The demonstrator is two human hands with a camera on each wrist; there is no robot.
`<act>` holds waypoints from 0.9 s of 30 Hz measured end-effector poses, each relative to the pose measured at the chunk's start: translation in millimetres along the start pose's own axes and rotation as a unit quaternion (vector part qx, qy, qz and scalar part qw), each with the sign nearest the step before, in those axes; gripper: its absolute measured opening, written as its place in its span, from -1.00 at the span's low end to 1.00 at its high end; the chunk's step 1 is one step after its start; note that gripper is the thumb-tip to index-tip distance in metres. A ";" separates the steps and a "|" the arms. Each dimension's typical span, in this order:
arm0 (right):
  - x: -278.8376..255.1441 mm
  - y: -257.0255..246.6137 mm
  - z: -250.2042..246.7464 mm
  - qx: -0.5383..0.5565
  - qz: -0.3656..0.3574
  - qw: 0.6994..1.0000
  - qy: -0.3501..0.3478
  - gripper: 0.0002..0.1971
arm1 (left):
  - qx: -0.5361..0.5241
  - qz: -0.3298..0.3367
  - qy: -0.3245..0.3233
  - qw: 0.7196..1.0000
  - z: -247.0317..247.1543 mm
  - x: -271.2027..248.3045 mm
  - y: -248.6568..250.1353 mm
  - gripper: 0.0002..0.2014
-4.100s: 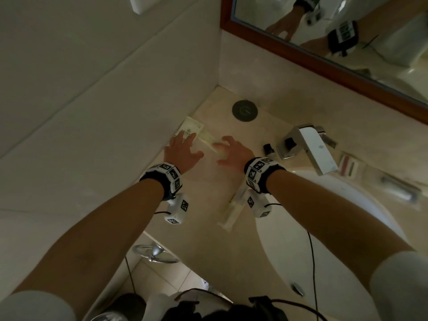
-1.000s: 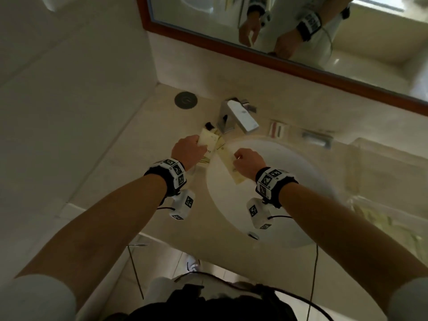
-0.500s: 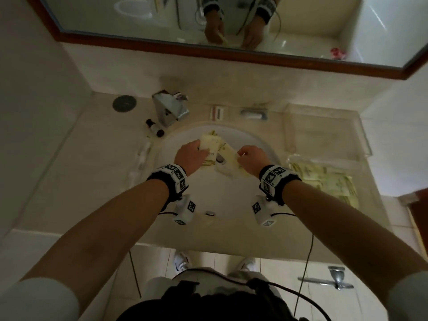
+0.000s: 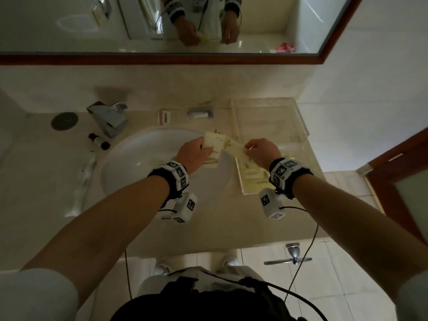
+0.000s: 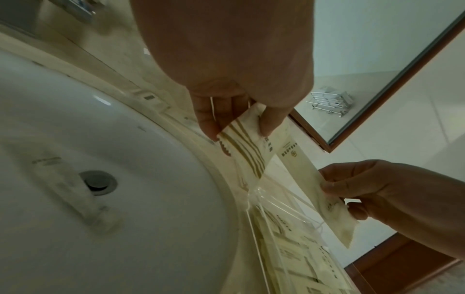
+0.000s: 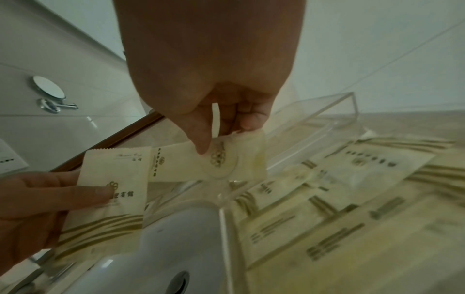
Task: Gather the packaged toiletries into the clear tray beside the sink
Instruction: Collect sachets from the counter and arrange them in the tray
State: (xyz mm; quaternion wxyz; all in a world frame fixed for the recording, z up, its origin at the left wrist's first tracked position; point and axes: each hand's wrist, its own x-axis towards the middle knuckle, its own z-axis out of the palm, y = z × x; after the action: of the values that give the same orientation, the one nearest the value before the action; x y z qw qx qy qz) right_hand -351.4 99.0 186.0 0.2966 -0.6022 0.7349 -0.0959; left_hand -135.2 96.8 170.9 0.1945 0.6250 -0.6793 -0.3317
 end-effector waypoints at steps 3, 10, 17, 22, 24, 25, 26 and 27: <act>1.3 27.2 -15.3 -0.005 0.007 1.000 0.003 -0.78 | -0.009 0.015 -0.017 1.000 14.7 4.3 18.9 -0.65; 4.2 76.5 -38.9 -0.048 -0.007 0.999 -0.009 -0.74 | 0.014 0.030 -0.028 0.999 42.6 13.8 50.5 -0.78; 9.8 97.5 -48.4 -0.141 -0.046 0.985 -0.088 -0.72 | 0.009 0.028 -0.024 0.999 64.0 19.6 66.6 -0.84; 18.0 98.8 -39.9 -0.128 -0.052 0.983 -0.121 -0.71 | 0.005 0.032 -0.043 0.999 68.4 23.3 69.9 -0.88; 19.6 99.1 -34.0 -0.135 -0.050 0.981 -0.132 -0.71 | 0.012 0.034 -0.041 0.999 70.4 26.1 69.0 -0.80; 21.8 100.4 -31.7 -0.139 -0.045 0.979 -0.139 -0.71 | 0.012 0.035 -0.041 0.998 71.0 27.6 70.2 -0.84; 24.1 101.9 -29.9 -0.144 -0.040 0.978 -0.146 -0.73 | 0.010 0.035 -0.044 0.998 71.1 29.0 70.7 -0.90; 25.9 103.4 -28.9 -0.149 -0.032 0.976 -0.153 -0.73 | 0.005 0.037 -0.044 0.998 71.5 31.1 70.3 -0.94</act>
State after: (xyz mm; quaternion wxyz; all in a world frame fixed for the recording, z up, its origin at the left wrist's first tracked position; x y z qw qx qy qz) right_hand -455.5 94.8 149.4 0.3092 -0.6704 0.6673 0.0981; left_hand -238.8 81.1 164.7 0.1736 0.5850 -0.7117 -0.3482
